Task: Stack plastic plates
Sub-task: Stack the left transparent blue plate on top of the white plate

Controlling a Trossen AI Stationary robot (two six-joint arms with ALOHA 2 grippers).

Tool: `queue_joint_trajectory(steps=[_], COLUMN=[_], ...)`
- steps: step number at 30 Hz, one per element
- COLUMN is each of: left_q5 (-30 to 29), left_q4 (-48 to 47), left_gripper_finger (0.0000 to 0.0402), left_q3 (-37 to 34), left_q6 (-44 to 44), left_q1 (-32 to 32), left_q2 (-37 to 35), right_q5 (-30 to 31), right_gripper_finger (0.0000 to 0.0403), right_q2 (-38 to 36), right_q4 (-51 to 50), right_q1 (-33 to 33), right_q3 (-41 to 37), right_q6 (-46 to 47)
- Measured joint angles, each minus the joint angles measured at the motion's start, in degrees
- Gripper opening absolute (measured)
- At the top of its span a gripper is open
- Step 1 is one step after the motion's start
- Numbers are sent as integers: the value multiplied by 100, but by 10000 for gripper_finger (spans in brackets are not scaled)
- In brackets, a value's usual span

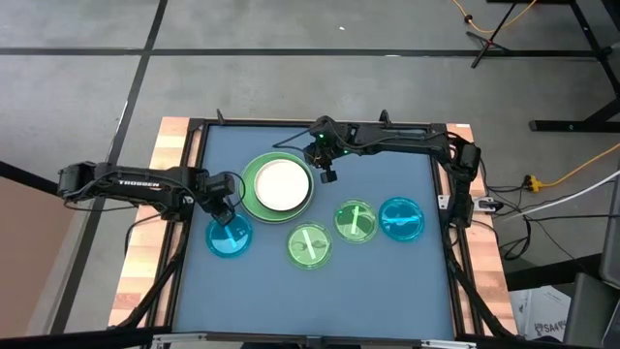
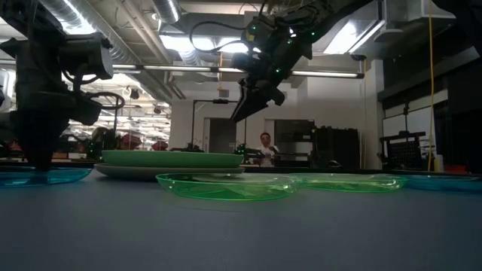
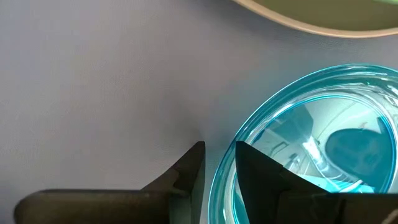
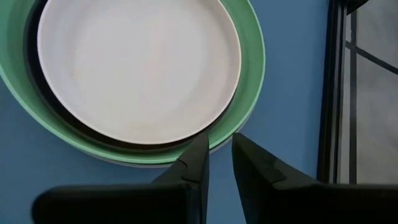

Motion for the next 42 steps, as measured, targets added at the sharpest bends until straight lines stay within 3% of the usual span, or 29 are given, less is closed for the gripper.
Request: queue_joint_trajectory(steps=[10, 22, 33, 42], left_q5=[0, 13, 37, 432], left_q4=[-2, -2, -2, 16], left_gripper_finger=[78, 4, 2, 0], left_q3=[0, 0, 0, 0], left_q6=[0, 0, 2, 0], left_q1=[0, 0, 2, 2], left_q2=[0, 0, -2, 0], right_q5=[0, 0, 0, 121], right_gripper_finger=[60, 60, 60, 60], right_q2=[0, 0, 0, -119], right_q4=[0, 0, -2, -51], right_q1=[0, 0, -7, -7], right_q3=[0, 0, 0, 7], right_q6=[1, 2, 2, -12])
